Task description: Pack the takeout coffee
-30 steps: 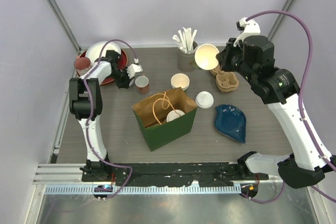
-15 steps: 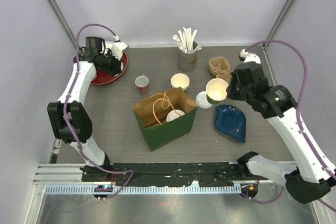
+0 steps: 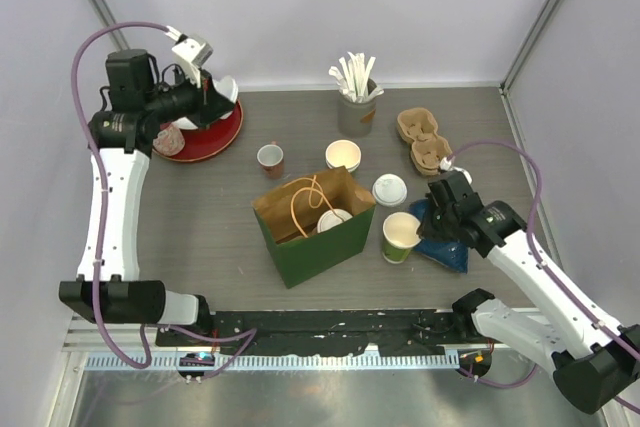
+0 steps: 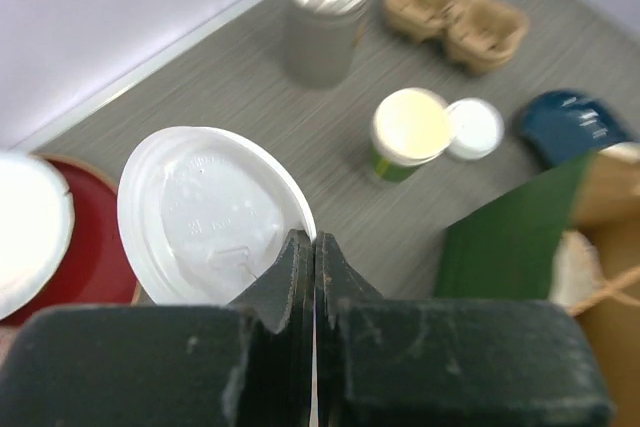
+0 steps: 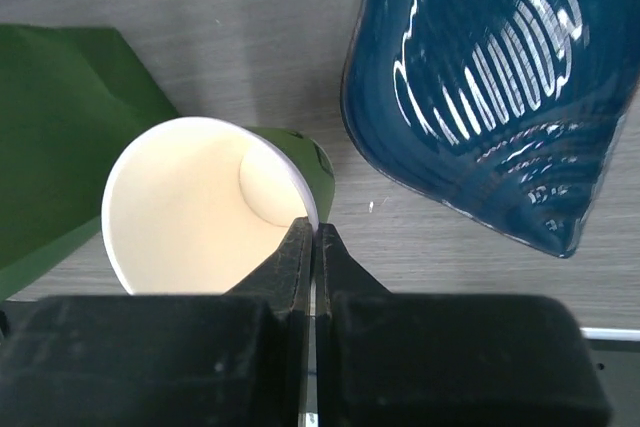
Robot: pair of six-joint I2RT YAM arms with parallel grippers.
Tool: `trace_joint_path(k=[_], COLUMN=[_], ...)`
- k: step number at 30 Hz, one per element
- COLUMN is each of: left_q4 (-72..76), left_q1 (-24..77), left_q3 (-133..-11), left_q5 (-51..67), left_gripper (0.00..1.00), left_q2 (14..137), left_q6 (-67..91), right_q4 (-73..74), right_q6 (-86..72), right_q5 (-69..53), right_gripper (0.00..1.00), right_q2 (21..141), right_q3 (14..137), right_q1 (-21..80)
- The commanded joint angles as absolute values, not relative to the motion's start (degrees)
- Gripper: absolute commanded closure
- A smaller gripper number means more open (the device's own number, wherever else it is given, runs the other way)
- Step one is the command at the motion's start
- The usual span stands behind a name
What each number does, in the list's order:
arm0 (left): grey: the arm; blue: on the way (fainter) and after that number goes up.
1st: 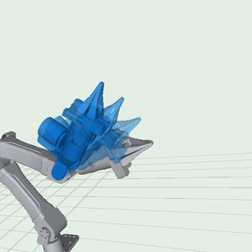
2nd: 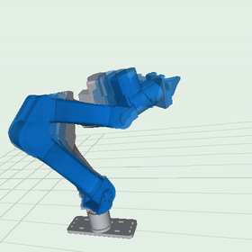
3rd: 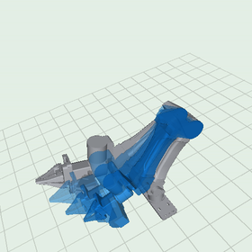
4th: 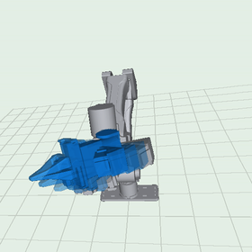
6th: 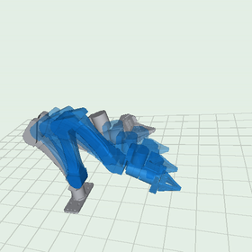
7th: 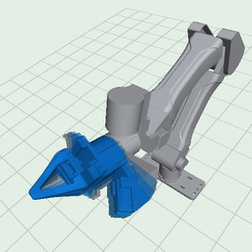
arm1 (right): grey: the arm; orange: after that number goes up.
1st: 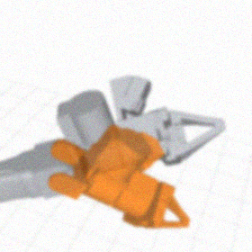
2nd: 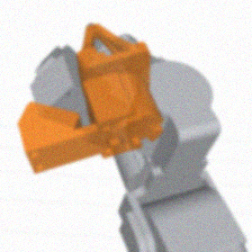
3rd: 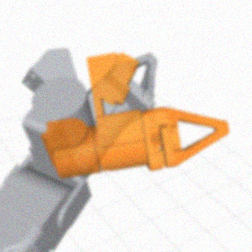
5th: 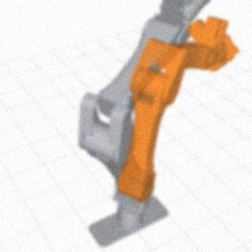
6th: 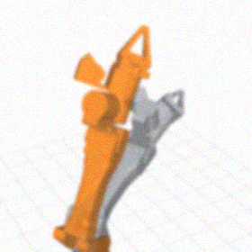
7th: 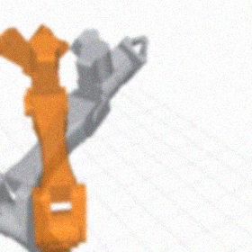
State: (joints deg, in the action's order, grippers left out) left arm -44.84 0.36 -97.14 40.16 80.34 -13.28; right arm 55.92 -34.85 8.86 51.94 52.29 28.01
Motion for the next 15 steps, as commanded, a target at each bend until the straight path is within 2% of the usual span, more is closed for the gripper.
trace_joint_path(k=[1, 10, 15], left_q4=[-45.35, -52.47, -52.47], left_q1=[1.49, 4.39, 9.66], left_q3=[-101.86, -112.84, -117.42], left_q5=[51.94, 63.96, 65.3], left_gripper=[1.0, 1.0, 1.0], left_q2=[78.22, 79.19, 80.15], left_q6=[-2.56, 6.83, 11.24], right_q4=[45.73, 45.09, 46.74], right_q6=[-39.54, -40.08, -40.34], right_q5=[5.89, 9.67, 13.08], right_gripper=[0.99, 0.99, 0.99], right_q2=[51.94, 48.27, 46.93], right_q3=[45.71, 42.28, 44.55], right_q1=[27.95, 28.04, 28.39])
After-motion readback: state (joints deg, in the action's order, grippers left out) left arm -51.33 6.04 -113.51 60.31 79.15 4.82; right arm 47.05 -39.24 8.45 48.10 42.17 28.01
